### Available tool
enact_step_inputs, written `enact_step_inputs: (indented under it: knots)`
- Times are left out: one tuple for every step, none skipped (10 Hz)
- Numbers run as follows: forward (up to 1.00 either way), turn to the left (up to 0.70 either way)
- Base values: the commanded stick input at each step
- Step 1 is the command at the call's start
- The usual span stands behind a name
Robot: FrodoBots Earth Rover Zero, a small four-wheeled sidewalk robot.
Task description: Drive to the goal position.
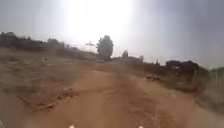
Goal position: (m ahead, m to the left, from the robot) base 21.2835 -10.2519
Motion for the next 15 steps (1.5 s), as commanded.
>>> enact_step_inputs:
  knots:
    - [0.52, 0.00]
    - [0.45, 0.00]
    - [0.45, 0.00]
    - [0.45, 0.00]
    - [0.45, 0.00]
    - [0.45, 0.00]
    - [0.45, 0.08]
    - [0.45, 0.19]
    - [0.45, 0.25]
    - [0.45, 0.19]
    - [0.45, 0.14]
    - [0.45, 0.00]
    - [0.45, 0.00]
    - [0.45, 0.00]
    - [0.45, 0.00]
